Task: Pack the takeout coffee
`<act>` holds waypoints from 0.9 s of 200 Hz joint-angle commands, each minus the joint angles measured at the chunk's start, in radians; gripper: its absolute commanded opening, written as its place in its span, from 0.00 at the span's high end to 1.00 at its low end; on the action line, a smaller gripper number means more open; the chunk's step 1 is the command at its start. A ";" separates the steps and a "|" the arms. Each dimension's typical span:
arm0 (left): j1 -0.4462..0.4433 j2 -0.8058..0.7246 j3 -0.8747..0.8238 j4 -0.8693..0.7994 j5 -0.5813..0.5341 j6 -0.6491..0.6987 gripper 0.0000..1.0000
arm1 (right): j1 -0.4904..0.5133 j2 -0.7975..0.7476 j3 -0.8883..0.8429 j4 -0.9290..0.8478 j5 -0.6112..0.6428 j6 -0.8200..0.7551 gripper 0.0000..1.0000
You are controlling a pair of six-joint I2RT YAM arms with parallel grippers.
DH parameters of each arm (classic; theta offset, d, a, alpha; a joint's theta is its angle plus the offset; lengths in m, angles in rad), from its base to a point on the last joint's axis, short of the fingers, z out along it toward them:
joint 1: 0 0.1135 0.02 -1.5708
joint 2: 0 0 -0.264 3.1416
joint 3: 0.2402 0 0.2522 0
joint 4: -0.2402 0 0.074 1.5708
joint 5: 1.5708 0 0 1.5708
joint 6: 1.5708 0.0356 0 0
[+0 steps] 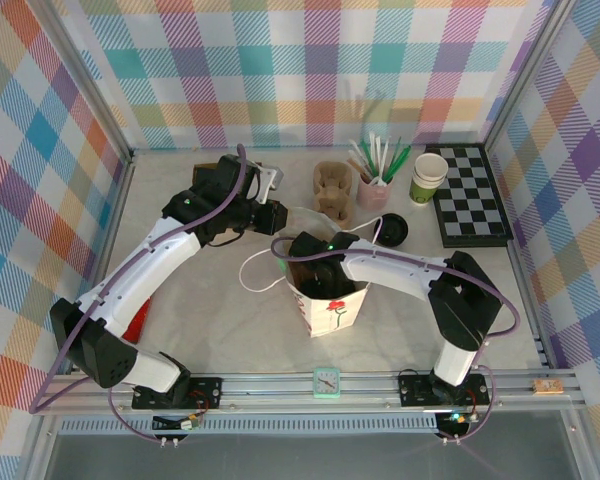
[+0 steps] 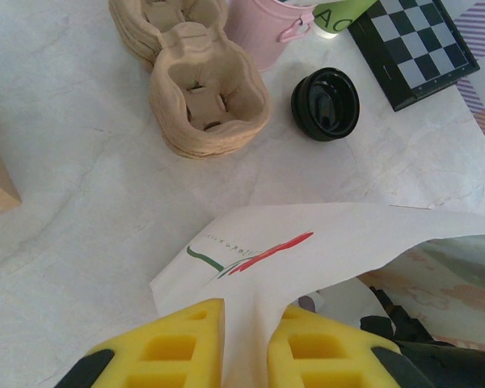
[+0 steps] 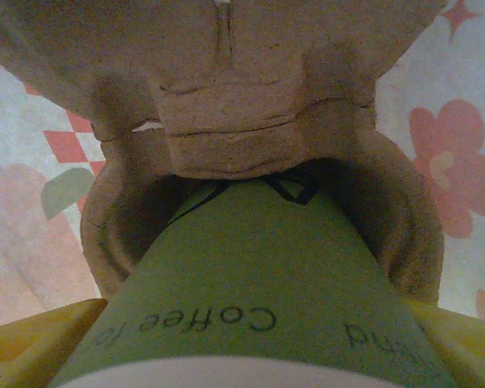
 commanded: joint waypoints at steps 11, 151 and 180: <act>-0.003 -0.027 0.004 0.016 -0.007 -0.004 0.82 | -0.018 0.141 -0.049 0.127 0.092 0.012 0.06; -0.003 -0.001 0.022 0.001 -0.022 -0.001 0.82 | -0.018 0.046 0.082 -0.048 0.066 -0.018 0.01; -0.003 0.000 0.024 0.002 -0.024 -0.002 0.82 | -0.017 0.019 0.119 -0.085 0.053 -0.018 0.01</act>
